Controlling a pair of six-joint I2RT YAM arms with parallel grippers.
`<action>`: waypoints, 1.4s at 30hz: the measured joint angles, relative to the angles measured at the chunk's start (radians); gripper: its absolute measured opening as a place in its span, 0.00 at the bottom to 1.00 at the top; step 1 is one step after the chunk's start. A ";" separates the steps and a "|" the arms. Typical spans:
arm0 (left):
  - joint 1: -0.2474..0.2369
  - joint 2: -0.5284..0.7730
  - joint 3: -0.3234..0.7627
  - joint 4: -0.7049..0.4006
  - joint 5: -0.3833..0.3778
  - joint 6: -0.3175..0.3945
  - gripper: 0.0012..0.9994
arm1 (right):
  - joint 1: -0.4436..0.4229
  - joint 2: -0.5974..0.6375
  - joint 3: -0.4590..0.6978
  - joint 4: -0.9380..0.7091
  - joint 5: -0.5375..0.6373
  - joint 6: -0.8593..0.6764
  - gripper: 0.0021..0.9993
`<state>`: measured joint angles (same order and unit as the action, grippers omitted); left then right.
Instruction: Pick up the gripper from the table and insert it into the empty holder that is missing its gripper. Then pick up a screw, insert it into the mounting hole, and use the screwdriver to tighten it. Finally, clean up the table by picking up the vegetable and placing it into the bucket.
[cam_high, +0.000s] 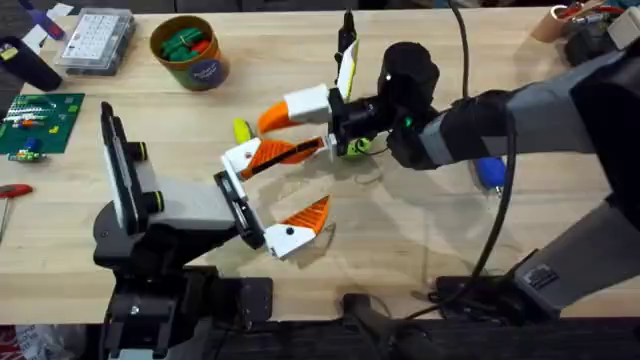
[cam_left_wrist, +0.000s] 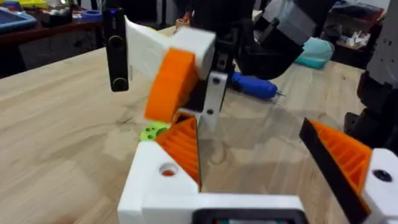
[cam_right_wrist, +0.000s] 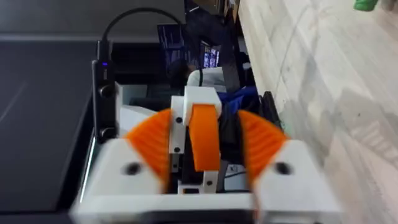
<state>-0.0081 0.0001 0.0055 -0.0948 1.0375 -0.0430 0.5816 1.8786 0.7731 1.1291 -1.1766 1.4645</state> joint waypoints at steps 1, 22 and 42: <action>0.000 0.000 0.000 0.000 0.002 0.001 0.99 | 0.000 0.000 0.000 0.000 0.005 0.000 0.96; 0.000 0.000 0.000 -0.002 0.014 0.002 0.99 | -0.031 -0.092 -0.007 -0.117 0.058 -0.098 0.99; 0.000 0.000 0.000 -0.003 0.016 0.002 0.99 | -0.324 -0.600 0.089 -1.397 0.193 -0.914 0.99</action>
<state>-0.0082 -0.0002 0.0055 -0.0975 1.0538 -0.0410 0.2573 1.2788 0.8618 -0.2674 -0.9832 0.5505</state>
